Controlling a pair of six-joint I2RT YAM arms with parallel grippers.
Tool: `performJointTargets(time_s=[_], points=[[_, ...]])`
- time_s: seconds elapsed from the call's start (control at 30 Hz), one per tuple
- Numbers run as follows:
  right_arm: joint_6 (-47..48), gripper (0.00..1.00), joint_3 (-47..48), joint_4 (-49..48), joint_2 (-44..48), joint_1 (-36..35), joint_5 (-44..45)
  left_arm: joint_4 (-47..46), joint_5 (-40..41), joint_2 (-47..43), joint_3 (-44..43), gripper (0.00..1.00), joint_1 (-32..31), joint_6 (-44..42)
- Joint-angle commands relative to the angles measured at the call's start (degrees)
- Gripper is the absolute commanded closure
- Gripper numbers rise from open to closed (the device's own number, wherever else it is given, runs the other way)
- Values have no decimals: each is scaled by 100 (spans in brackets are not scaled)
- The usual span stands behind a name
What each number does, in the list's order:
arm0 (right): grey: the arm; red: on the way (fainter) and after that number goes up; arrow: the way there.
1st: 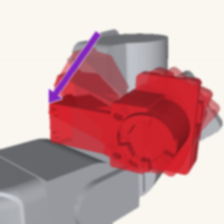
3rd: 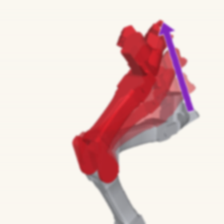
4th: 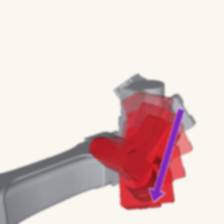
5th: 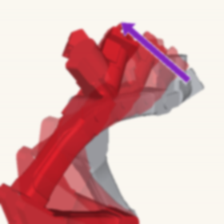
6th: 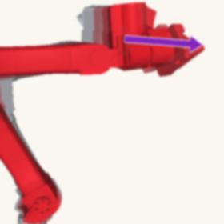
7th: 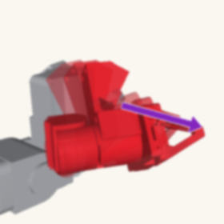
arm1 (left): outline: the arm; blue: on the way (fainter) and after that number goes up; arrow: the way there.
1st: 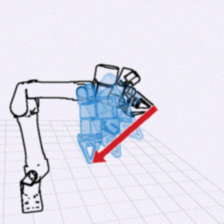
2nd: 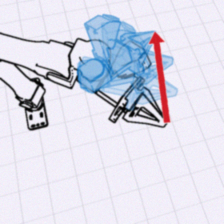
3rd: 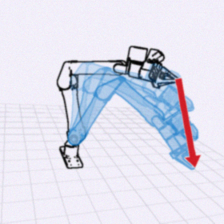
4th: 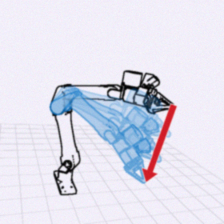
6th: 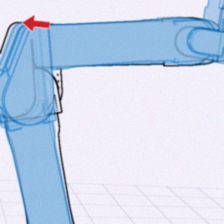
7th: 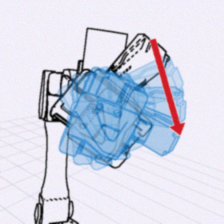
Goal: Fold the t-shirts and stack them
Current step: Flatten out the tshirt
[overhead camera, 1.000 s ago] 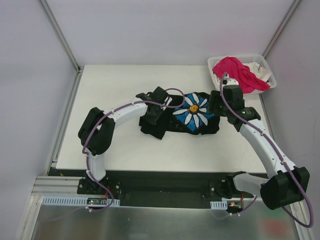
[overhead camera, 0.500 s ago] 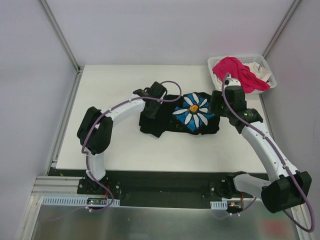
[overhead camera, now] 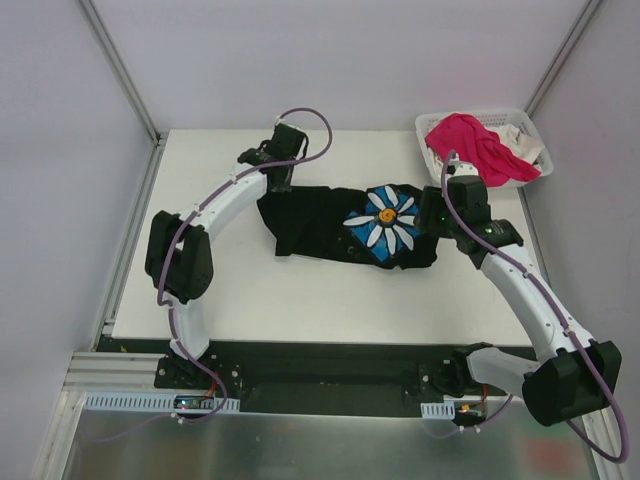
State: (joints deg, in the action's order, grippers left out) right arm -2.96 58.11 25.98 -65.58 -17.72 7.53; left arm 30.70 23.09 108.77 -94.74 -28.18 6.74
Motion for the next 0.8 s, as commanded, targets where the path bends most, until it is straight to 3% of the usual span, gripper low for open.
performJointTargets(time_s=[0.0,0.37,0.4,0.5,0.53,0.57,0.77], points=[[15,36,-71,-119,107,31,-41,-178,530,3,-597,100,278,143],[59,36,-168,-110,107,23,-85,-231,1162,592,-2180,96,708,-384],[50,36,-177,-110,116,31,-85,-240,1197,619,-2189,90,726,-376],[67,36,-203,-110,116,31,-103,-222,1233,768,-2067,49,727,-490],[68,36,-203,-110,116,23,-120,-231,1242,751,-1953,10,727,-481],[76,36,-212,-119,90,22,-164,-231,1276,733,-1865,1,718,-464],[-2,36,-291,-347,-218,23,-435,-240,996,119,-750,1,490,-112]])
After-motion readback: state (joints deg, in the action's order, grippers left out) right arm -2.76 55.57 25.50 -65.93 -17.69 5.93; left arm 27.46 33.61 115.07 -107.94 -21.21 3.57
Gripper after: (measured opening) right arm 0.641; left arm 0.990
